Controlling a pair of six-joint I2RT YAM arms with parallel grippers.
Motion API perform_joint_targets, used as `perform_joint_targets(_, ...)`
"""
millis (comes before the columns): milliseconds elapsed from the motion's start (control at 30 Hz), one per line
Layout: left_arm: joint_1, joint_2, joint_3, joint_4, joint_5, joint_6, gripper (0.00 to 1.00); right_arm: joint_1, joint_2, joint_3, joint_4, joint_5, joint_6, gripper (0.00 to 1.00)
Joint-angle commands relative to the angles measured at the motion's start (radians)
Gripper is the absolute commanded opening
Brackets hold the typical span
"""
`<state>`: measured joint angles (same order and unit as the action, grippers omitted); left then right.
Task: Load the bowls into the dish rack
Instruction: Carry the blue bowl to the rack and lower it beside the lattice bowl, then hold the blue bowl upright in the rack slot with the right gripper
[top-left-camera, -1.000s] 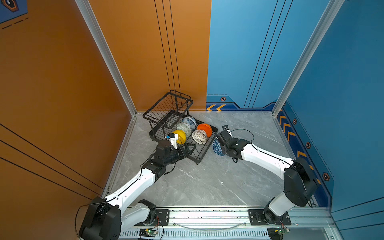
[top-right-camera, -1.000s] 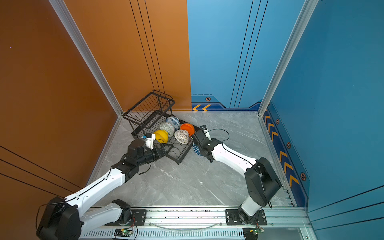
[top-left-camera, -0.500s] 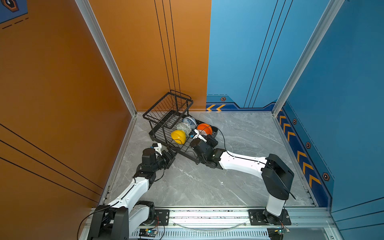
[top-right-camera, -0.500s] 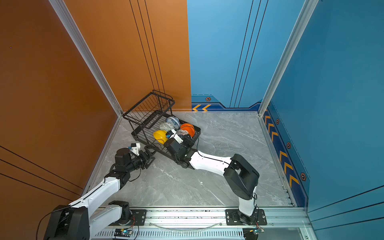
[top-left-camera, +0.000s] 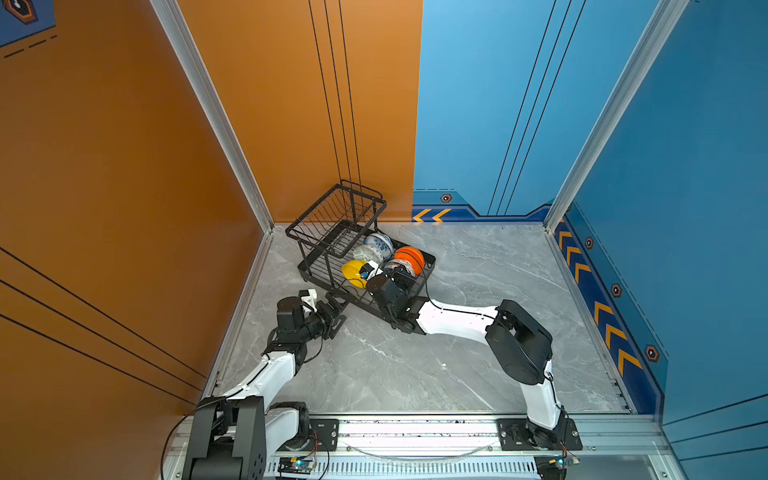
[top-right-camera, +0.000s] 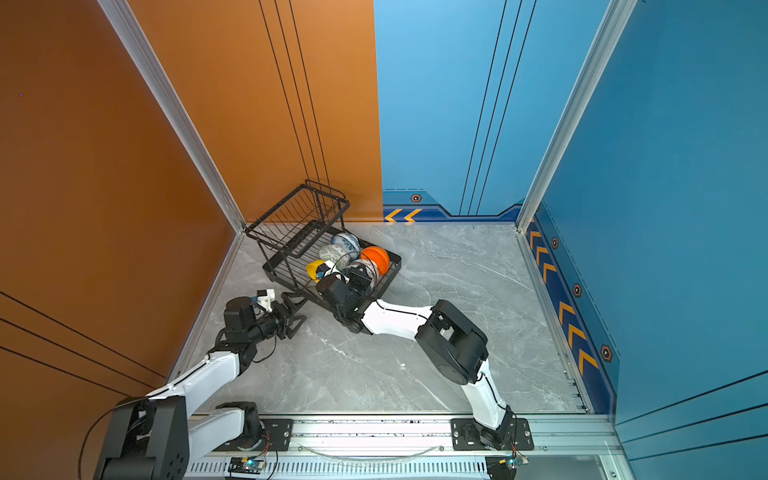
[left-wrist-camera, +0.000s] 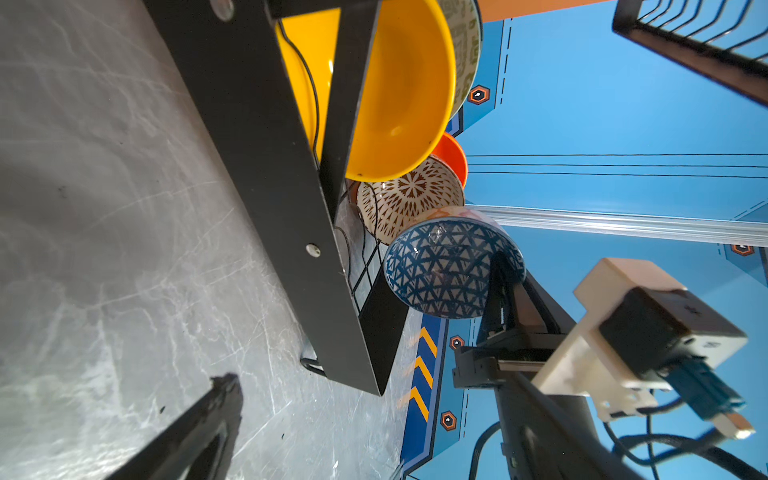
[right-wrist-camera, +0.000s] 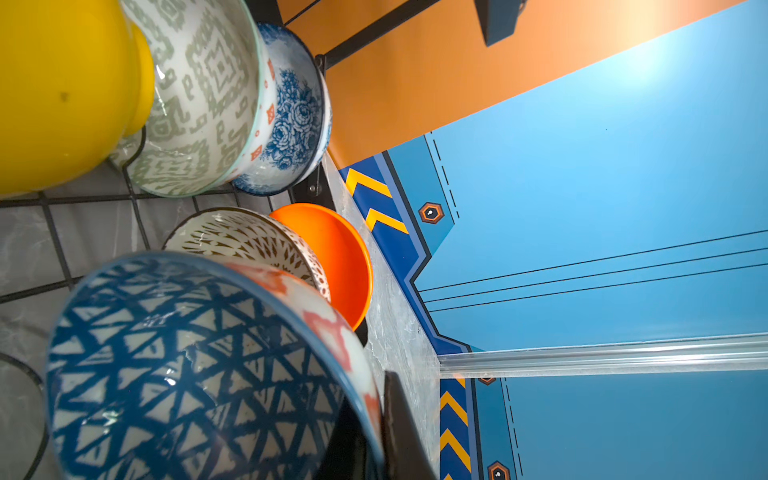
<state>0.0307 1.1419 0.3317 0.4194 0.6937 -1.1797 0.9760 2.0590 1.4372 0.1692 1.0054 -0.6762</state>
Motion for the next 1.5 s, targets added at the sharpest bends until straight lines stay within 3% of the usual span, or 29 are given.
perform_joint_targets(0, 0.008, 0.026, 0.030, 0.041, 0.032, -0.003, 0.98, -0.012, 0.045, 0.036, 0.103, -0.005, -0.055, 0.00)
perform_joint_targets(633, 0.009, 0.180, 0.132, 0.041, 0.060, 0.003, 0.98, -0.040, 0.135, 0.015, 0.275, -0.063, -0.193, 0.00)
perform_joint_targets(1467, -0.037, 0.218, 0.172, 0.042, 0.025, -0.005, 0.98, -0.019, 0.126, -0.128, 0.322, -0.071, -0.167, 0.00)
